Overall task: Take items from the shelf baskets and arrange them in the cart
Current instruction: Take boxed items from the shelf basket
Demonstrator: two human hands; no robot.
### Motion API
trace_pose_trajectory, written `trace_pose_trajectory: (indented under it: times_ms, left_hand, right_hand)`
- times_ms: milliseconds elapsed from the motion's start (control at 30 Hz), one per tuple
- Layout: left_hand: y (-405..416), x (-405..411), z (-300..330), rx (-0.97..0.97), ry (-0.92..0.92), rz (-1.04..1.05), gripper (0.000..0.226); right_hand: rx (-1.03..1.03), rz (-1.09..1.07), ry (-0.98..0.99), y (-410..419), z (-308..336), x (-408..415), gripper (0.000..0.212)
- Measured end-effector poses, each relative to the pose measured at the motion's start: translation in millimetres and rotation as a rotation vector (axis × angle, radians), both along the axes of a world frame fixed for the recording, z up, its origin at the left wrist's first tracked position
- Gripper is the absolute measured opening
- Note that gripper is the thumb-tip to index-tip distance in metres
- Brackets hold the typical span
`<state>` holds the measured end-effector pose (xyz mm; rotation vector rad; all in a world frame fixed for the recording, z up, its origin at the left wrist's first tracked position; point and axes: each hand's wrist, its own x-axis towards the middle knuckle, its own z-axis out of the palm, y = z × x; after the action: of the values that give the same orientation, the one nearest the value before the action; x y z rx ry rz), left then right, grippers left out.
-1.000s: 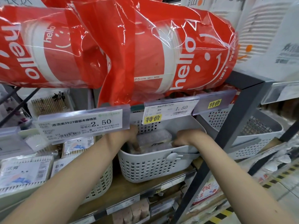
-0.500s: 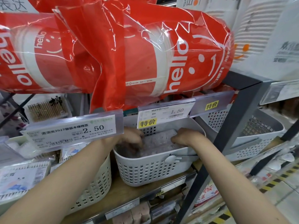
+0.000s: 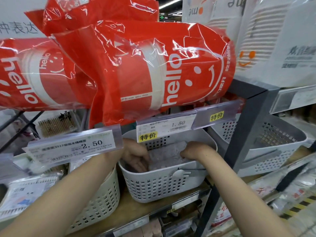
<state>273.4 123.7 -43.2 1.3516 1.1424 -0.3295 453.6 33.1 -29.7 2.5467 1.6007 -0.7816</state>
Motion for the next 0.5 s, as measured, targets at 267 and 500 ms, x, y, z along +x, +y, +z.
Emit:
trace_pose_trajectory:
  times_ms: [267, 500]
  left_hand:
    - [-6, 2, 0, 0.130, 0.117, -0.047, 0.019]
    - [-42, -2, 31, 0.904, 0.362, -0.287, 0.022]
  right_hand:
    - [0.200, -0.035, -0.179, -3, -5, -3, 0.020]
    - [0.631, 0.103, -0.020, -12, -7, -3, 0.024]
